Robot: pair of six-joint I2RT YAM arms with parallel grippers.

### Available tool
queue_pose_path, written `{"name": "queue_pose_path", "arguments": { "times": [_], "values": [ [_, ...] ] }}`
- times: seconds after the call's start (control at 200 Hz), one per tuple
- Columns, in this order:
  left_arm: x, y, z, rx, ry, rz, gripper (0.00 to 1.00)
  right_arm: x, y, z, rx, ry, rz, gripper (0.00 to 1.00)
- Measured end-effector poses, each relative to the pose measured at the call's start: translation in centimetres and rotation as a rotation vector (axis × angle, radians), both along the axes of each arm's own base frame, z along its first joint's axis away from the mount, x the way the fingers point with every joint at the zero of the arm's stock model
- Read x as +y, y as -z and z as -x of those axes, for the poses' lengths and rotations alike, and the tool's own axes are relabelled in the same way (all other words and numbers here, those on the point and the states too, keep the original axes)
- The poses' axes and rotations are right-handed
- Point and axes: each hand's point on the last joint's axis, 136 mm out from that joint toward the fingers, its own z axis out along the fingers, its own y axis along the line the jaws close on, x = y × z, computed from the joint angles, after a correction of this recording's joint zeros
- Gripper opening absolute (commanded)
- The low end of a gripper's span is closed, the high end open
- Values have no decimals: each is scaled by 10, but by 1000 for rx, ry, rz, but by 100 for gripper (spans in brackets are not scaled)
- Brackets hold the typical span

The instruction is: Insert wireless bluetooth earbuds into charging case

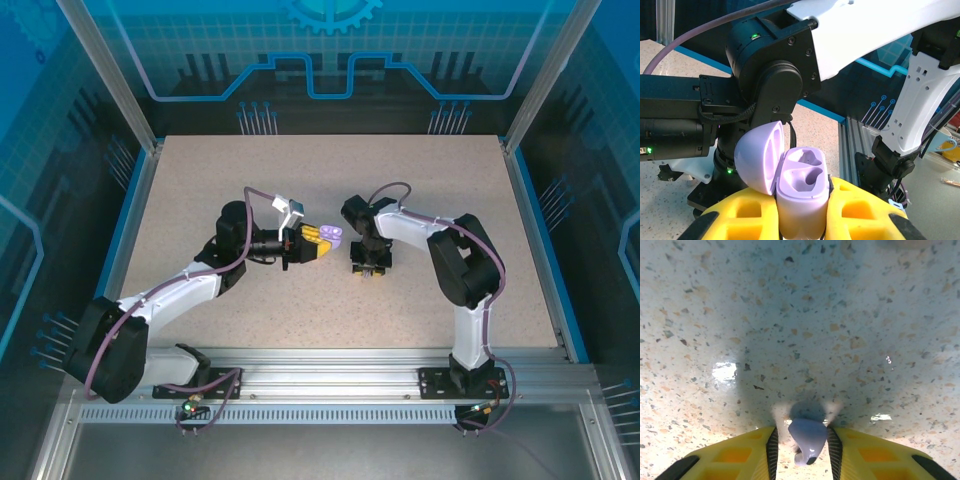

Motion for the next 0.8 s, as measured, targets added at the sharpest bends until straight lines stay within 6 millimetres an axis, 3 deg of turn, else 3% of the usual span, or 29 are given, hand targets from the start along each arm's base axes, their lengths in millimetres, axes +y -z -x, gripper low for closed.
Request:
{"name": "queue_pose_path", "arguments": {
  "times": [0.8],
  "values": [
    [1,-3,2,-9,0,1,9,-5,0,-12,-31,-6,21,36]
  ]
}}
